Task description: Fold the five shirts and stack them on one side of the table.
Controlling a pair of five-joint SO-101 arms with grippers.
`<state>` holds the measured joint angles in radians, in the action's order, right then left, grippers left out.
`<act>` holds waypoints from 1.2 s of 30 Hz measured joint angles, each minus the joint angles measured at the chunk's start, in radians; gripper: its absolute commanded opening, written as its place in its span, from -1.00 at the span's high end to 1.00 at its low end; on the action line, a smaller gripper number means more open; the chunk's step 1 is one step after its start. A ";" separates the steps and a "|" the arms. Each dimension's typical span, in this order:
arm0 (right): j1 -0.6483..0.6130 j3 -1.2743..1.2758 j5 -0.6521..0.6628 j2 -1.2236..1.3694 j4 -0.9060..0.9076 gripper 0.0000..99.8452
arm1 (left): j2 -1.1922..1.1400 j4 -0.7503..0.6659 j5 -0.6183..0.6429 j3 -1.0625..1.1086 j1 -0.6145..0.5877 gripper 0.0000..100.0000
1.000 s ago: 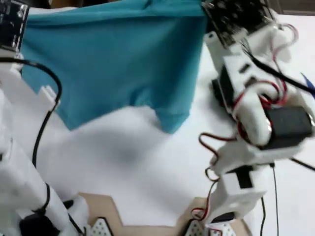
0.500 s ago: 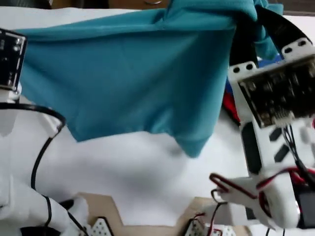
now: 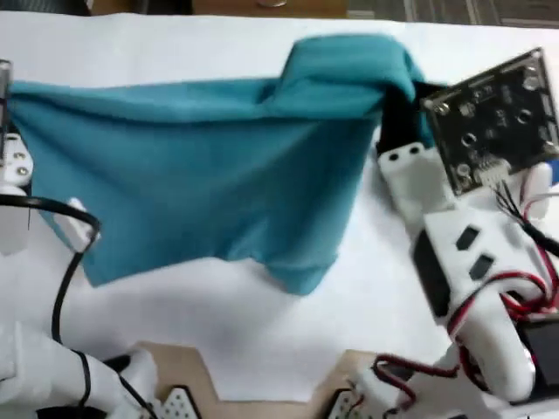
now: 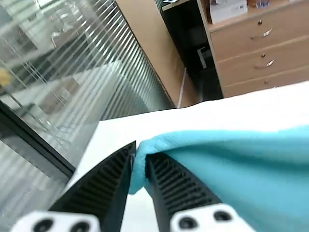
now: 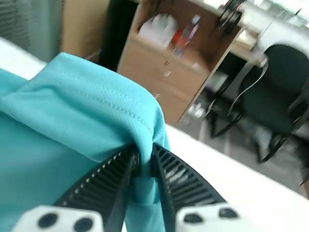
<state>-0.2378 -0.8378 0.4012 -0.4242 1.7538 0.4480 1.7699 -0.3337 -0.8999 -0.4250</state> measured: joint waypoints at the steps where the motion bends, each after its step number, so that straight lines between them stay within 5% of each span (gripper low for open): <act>1: 0.000 0.046 -0.003 -0.008 0.000 0.96 | 0.000 0.000 0.025 0.000 0.000 0.96; 13: -0.002 0.414 -0.005 -0.060 -0.160 0.96 | -0.002 -0.025 0.100 0.226 0.000 0.96; 24: -0.002 0.621 0.077 -0.058 -0.554 0.96 | -0.002 -0.213 0.081 0.333 0.000 0.96; 36: 0.017 0.479 0.092 -0.170 -0.463 0.96 | 0.236 -0.221 0.078 0.331 0.000 0.96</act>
<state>-0.2209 -0.3590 0.4933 -0.5946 1.2904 0.6843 1.5489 -0.2555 -0.5685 -0.4250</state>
